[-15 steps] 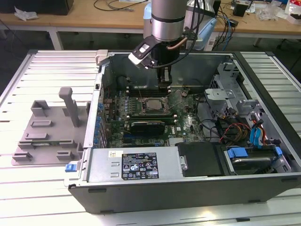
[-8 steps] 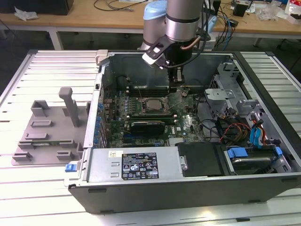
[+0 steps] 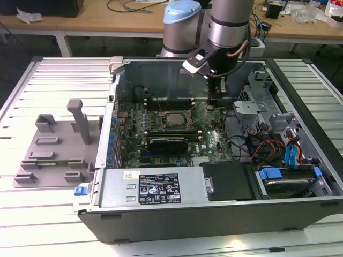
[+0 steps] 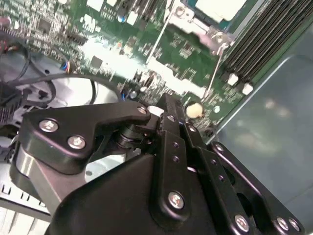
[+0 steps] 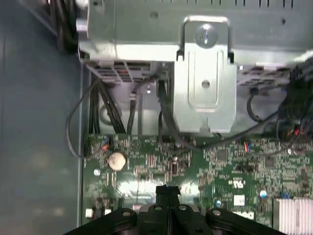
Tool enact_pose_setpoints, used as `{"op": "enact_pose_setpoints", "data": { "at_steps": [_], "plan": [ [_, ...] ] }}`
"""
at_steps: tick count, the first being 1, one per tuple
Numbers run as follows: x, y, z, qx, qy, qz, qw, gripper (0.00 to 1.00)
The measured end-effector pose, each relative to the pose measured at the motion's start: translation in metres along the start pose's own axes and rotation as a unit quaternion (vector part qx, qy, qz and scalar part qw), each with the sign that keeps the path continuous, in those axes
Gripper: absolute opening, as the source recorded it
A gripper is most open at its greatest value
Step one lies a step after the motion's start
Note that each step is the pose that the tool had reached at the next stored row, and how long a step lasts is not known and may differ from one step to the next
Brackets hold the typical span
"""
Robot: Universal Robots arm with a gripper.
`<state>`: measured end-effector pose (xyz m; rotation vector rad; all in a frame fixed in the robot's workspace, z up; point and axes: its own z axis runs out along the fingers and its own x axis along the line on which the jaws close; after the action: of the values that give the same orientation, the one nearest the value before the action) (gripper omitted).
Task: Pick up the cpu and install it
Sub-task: 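Close the cpu cover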
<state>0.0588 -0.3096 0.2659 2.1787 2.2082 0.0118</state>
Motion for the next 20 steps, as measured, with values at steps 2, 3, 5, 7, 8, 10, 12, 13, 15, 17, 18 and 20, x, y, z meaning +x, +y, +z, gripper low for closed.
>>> {"op": "enact_pose_setpoints", "data": {
  "at_steps": [2, 3, 5, 7, 8, 10, 12, 13, 15, 17, 18, 20],
  "plan": [
    [-0.0001, 0.0007, 0.0007, 0.0001, -0.0001, 0.000, 1.0000, 0.11],
    [0.0000, 0.0011, 0.0027, 0.0001, -0.0001, 0.000, 1.0000, 0.11],
    [0.0001, 0.0023, 0.0081, 0.0002, -0.0001, 0.000, 1.0000, 0.11],
    [0.0002, 0.0023, 0.0113, 0.0004, 0.0000, 0.000, 1.0000, 0.11],
    [0.0003, 0.0023, 0.0136, 0.0004, 0.0000, 0.000, 1.0000, 0.11],
    [0.0003, 0.0022, 0.0170, 0.0004, 0.0000, 0.000, 1.0000, 0.11],
    [0.0004, 0.0018, 0.0207, 0.0005, -0.0001, 0.000, 1.0000, 0.11],
    [0.0004, 0.0002, 0.0211, 0.0005, 0.0000, 0.000, 1.0000, 0.11],
    [0.0005, -0.0043, 0.0212, 0.0004, 0.0000, 0.000, 1.0000, 0.11],
    [0.0006, -0.0118, 0.0209, 0.0001, 0.0000, 0.000, 1.0000, 0.11],
    [0.0006, -0.0136, 0.0209, 0.0001, 0.0000, 0.000, 1.0000, 0.11],
    [0.0008, -0.0231, 0.0205, -0.0007, 0.0000, 0.000, 1.0000, 0.11]
  ]
}}
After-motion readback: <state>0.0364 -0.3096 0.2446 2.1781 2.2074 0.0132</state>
